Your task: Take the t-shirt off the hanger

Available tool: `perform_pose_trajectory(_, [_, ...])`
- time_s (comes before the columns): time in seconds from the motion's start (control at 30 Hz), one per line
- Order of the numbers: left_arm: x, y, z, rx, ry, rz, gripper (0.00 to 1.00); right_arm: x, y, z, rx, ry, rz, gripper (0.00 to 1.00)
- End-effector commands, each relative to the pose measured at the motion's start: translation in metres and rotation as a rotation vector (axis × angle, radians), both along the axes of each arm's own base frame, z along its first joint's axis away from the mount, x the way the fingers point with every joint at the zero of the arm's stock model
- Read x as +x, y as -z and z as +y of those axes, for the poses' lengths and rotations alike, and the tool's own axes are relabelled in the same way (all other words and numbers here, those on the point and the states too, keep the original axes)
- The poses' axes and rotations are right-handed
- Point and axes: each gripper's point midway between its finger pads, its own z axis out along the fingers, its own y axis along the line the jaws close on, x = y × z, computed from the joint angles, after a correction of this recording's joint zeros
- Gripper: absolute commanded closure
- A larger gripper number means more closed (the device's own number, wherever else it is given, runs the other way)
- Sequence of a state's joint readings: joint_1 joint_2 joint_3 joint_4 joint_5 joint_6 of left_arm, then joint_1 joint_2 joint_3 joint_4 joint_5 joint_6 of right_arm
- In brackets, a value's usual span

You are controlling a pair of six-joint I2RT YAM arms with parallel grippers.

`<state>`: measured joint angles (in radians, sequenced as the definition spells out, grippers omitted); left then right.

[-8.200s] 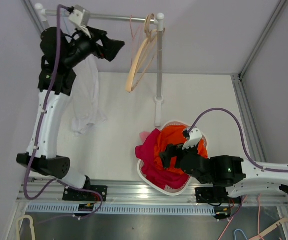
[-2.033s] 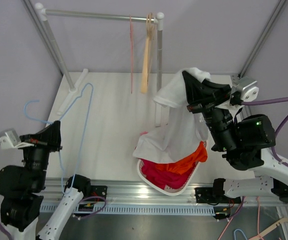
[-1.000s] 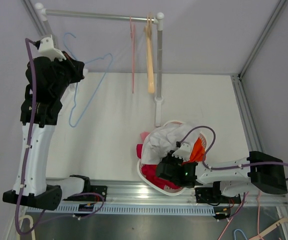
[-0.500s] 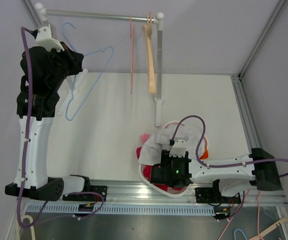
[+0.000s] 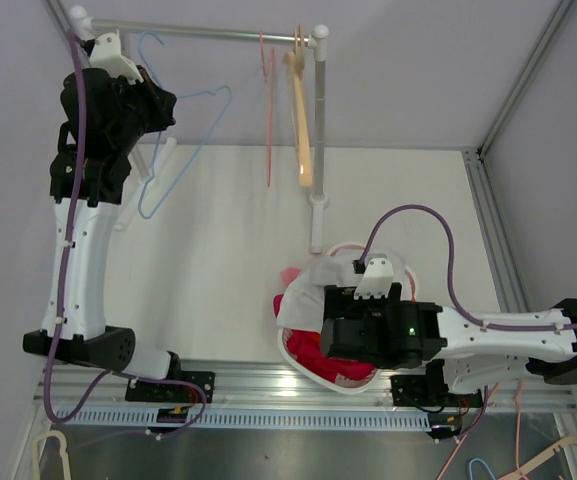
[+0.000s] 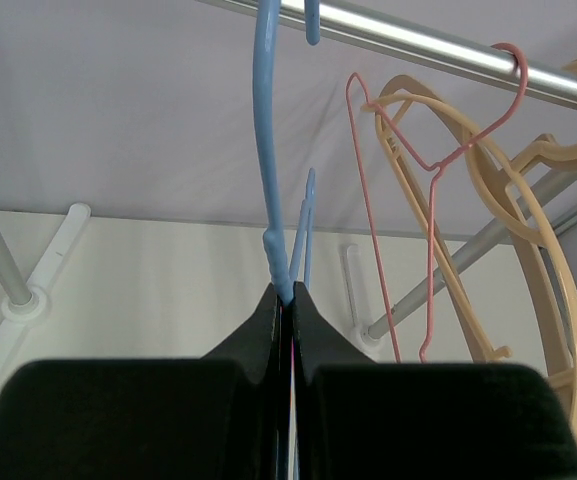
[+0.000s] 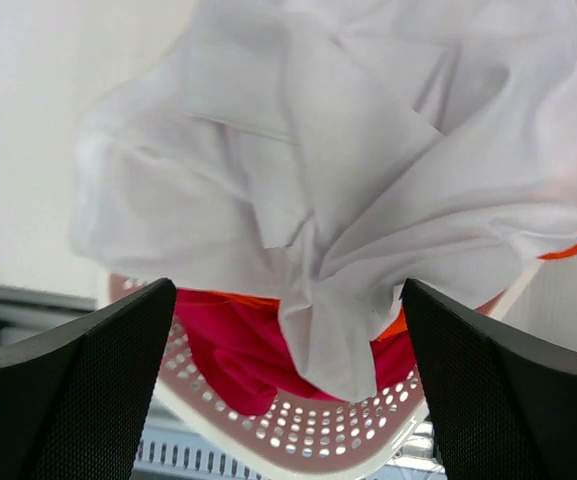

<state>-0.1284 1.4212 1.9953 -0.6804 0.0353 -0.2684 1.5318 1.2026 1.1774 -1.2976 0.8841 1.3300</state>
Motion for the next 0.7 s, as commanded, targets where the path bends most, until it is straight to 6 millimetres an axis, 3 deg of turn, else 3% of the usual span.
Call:
perform_pose_trajectory(0.0, [0.018,-0.022,-0.003,0.003,0.024,-0.096,0.99,0.001,-0.033,0.010,0.070,-0.084,-0.067,0.01])
perform_pose_trajectory(0.13, [0.036,-0.029,-0.016,-0.022,0.074,-0.153,0.99,-0.003,-0.036,0.018,0.096,-0.143,-0.078,0.00])
perform_pose_trajectory(0.17, [0.047,-0.023,-0.021,-0.021,0.085,-0.143,0.99,-0.005,-0.035,0.021,0.097,-0.163,-0.083,0.01])
perform_pose_trajectory(0.2, [0.050,-0.036,-0.019,-0.017,0.065,-0.179,0.99,-0.005,-0.036,0.021,0.102,-0.168,-0.086,0.00])
perform_pose_trajectory(0.23, [0.056,-0.037,-0.018,-0.012,0.045,-0.184,1.00,-0.006,-0.037,0.022,0.115,-0.175,-0.089,0.01])
perform_pose_trajectory(0.3, [0.072,-0.038,-0.027,0.008,0.053,-0.195,0.99,-0.007,-0.035,0.027,0.119,-0.209,-0.098,0.00])
perform_pose_trajectory(0.33, [0.073,-0.049,-0.030,0.015,0.059,-0.222,0.99,-0.008,-0.037,0.028,0.134,-0.220,-0.099,0.01])
perform_pose_trajectory(0.4, [0.088,-0.046,-0.045,0.049,0.071,-0.218,0.99,-0.009,-0.036,0.032,0.159,-0.235,-0.106,0.01])
perform_pose_trajectory(0.47, [0.090,-0.062,-0.053,0.071,0.070,-0.260,0.99,-0.009,-0.043,0.036,0.206,-0.245,-0.115,0.01])
perform_pose_trajectory(0.67, [0.123,-0.026,-0.079,0.079,0.102,-0.196,0.99,-0.007,-0.054,0.037,0.255,-0.272,-0.150,0.01])
